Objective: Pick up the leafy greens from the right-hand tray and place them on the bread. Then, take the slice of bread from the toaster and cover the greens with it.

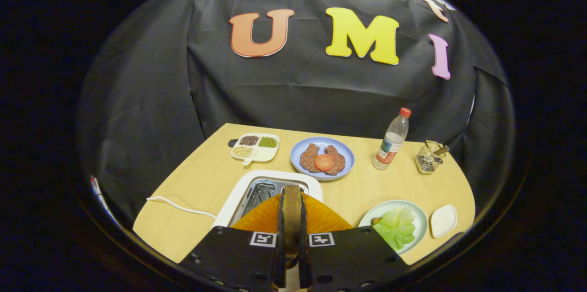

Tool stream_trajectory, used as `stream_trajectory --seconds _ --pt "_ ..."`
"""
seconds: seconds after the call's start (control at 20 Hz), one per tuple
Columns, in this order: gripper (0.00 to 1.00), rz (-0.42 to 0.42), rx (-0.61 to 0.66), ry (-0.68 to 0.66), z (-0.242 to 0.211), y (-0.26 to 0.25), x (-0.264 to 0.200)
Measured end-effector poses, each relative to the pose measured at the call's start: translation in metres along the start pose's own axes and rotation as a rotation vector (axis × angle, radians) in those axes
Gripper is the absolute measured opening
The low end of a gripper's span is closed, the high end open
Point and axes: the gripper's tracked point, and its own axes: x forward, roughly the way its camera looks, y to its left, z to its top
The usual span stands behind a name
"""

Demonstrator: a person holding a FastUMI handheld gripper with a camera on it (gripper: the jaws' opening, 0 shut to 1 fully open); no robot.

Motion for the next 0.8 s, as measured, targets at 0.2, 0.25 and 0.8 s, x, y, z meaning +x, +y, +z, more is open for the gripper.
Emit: stream_trajectory --seconds 0.2,0.25,0.8 --pt "0.11 0.021 0.002 -0.054 0.014 0.001 -0.019" --pt "0.11 0.026 0.012 -0.078 0.02 -0.002 -0.025" --pt "0.11 -0.009 0.091 -0.227 0.051 -0.061 -0.076"
